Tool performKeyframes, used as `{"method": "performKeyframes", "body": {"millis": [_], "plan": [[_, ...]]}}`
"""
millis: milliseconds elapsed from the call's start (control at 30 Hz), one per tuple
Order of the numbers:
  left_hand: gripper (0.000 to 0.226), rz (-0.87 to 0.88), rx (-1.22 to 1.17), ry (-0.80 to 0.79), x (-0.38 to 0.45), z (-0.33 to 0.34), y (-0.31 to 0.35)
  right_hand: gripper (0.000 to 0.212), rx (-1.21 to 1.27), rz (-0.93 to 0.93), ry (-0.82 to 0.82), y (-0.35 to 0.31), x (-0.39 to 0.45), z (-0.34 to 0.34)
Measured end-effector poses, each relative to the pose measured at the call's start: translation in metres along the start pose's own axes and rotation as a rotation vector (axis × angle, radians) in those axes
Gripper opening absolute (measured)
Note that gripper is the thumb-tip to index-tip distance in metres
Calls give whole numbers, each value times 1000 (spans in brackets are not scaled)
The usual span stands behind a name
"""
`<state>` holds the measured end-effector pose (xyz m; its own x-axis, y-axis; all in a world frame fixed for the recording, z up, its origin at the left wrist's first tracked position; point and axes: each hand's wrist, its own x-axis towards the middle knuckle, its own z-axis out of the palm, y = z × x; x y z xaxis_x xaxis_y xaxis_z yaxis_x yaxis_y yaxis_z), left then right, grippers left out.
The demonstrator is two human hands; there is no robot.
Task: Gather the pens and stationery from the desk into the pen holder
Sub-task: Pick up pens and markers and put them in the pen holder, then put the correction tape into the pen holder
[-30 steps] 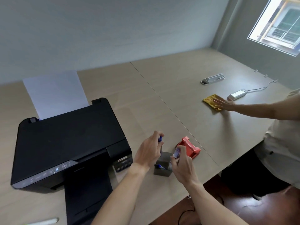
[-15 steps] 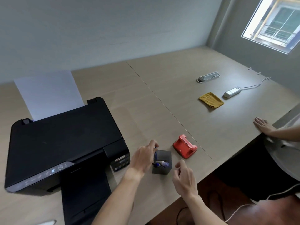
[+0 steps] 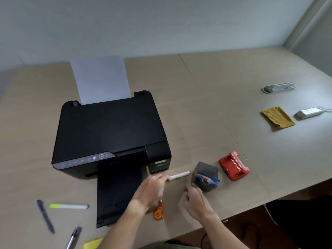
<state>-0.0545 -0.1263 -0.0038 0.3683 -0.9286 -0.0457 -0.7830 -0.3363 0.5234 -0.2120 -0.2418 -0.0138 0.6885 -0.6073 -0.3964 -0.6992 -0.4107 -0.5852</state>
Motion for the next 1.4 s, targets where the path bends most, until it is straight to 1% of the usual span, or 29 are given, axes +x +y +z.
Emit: {"method": "performKeyframes", "body": {"millis": [67,100,200,267,333,433,500,567,667,767,867,900,967,1067,1133,1200,1300,1333,1400], "plan": [[21,-32,177,-65,-17,8,-7,22,-55,-35,-66,-10,14,6],[24,-59,268,-114,-25,11,-8,30,-88,-45,-87,-16,21,8],[47,-63,466,-264,-46,25,-9,54,-196,-77,-147,-33,41,16],[55,-55,517,-307,-53,32,-10,64,-281,-105,-206,-41,52,22],[57,-73,522,-300,-54,38,-10,61,-373,-128,-236,-48,57,27],[58,-102,498,-289,-50,38,-9,48,-523,-101,-218,-55,57,32],[54,-111,484,-289,-46,35,-8,48,-597,-75,-203,-57,55,33],[47,-130,487,-301,-41,31,-6,49,-612,-76,-198,-56,55,33],[34,-163,491,-331,-31,29,-6,43,-555,-90,-210,-53,56,30],[24,-188,443,-334,-24,30,-5,19,-371,-84,-142,-54,54,26],[23,-205,421,-330,-17,30,-4,9,-229,-87,-83,-51,50,21],[25,-205,429,-331,-16,31,-4,10,-191,-83,-80,-49,49,19],[33,-209,442,-343,-12,33,-4,18,-106,-72,-74,-48,47,15],[43,-227,429,-352,-8,34,-1,37,-11,-66,-45,-47,43,9],[48,-251,380,-350,-6,31,4,37,-2,-76,-35,-45,38,6],[51,-278,271,-325,-3,28,9,32,-2,-91,-11,-44,32,3],[42,-375,35,-275,7,25,16,31,28,-126,52,-46,24,-4],[37,-398,0,-267,14,22,19,31,33,-151,74,-48,23,-7],[27,-372,-25,-254,28,17,27,31,25,-227,116,-55,22,-17]]}}
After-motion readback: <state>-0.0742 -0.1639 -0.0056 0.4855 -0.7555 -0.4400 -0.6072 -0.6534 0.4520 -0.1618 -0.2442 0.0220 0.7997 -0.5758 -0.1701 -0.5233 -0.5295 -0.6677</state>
